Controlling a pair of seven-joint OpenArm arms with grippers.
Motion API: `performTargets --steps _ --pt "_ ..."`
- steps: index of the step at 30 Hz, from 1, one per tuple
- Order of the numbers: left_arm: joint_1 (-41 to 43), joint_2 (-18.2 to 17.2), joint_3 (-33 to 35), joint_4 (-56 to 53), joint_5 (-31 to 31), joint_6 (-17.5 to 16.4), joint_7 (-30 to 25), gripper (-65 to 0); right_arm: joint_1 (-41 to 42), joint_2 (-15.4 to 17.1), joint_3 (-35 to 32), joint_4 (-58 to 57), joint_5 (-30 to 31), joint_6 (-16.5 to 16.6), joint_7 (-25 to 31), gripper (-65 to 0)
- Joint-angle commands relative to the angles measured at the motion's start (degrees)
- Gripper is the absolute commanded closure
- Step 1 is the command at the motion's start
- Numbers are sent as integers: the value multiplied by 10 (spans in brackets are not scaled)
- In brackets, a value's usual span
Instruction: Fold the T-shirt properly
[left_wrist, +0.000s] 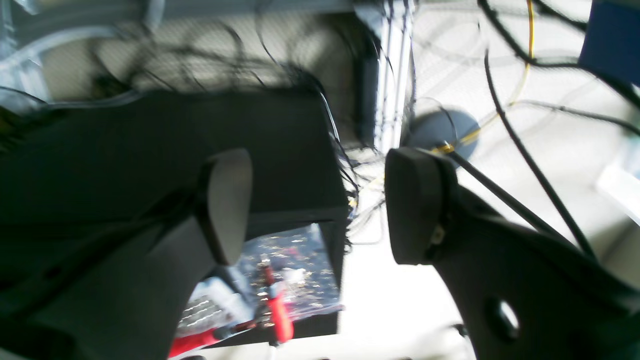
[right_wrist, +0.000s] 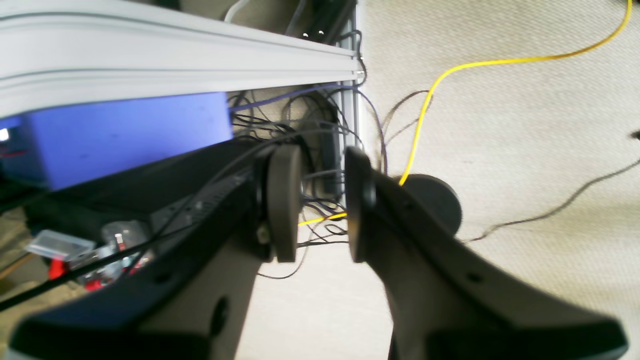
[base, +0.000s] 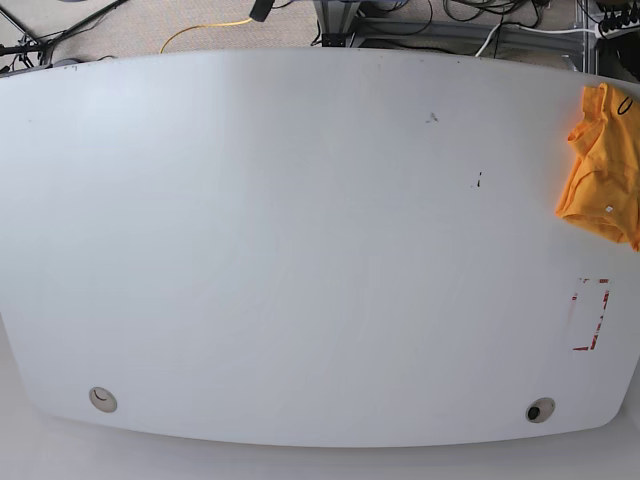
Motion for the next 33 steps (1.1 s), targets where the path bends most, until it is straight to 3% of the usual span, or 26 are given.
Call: performTargets --steps 1,4,12,22,24,28,33 --pt "-23 -9 -1 -56 1 -2 -7 -378 14 5 -1 -28 -8 -19 6 -144" --pt "-73 -14 -1 -124 2 -2 -7 -379 50 2 -1 -77 -58 -61 6 -144" --pt "-168 -28 -1 -250 2 -1 -7 -382 113 -1 -1 -155 -121 -131 4 -149" --pt "-235 -34 22 -323 3 -1 -5 -382 198 -1 -1 -285 -187 -216 3 -152" --pt "-243 -34 22 -332 3 17 -4 -382 206 -1 -1 -291 -195 -227 -1 -152" --pt "-246 -30 41 -333 16 86 -4 -382 215 -11 -1 -292 -213 -248 -19 -152" --pt "-248 -20 56 -335 16 89 -4 -382 217 -16 1 -291 -233 -250 -20 -152"
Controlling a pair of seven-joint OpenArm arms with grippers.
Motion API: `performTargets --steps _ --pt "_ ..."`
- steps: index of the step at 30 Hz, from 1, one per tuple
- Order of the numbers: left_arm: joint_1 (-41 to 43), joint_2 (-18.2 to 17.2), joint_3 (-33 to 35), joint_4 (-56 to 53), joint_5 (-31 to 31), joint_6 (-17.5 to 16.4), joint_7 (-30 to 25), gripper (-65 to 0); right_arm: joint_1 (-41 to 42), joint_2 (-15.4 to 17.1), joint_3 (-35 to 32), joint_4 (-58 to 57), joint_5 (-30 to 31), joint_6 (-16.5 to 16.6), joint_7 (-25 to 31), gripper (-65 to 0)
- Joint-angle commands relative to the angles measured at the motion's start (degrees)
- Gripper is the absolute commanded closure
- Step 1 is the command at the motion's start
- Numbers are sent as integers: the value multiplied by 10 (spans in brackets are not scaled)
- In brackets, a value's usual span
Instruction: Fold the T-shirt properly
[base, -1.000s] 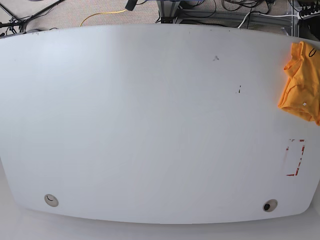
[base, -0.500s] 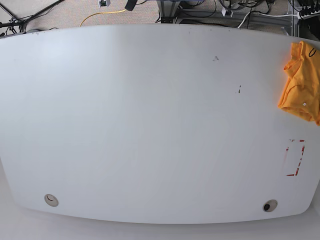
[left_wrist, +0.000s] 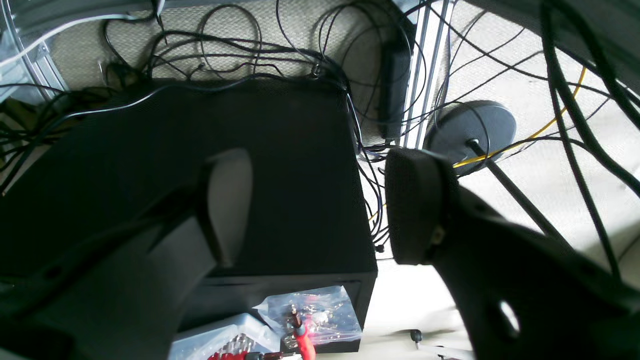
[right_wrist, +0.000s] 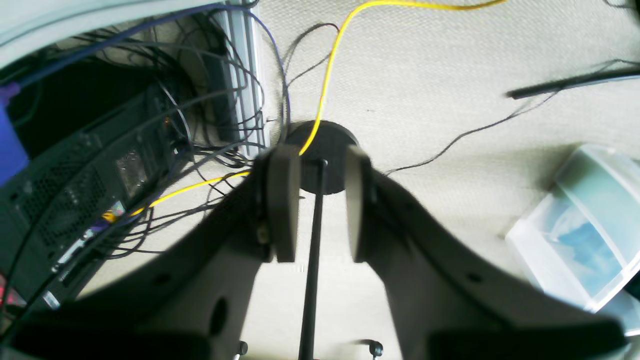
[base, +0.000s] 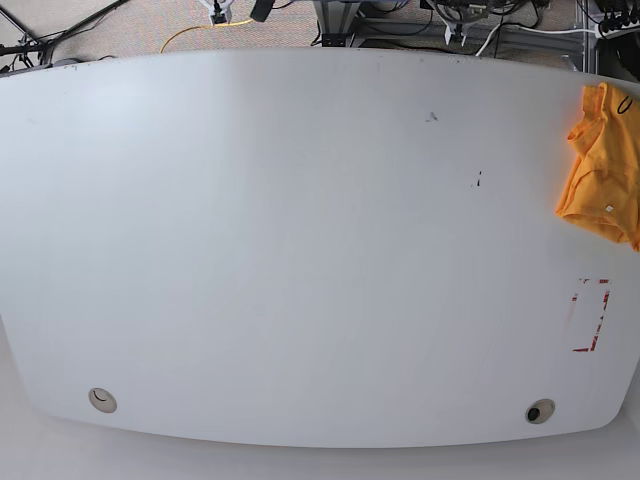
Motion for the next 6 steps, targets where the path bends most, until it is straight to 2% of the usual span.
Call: performTargets --steps 1,6 --pt "0 11 1 0 1 2 2 -382 -5 -1 2 1 -5 3 1 -152" --pt "0 17 2 1 3 11 1 -382 -2 -3 1 1 -3 3 4 -152"
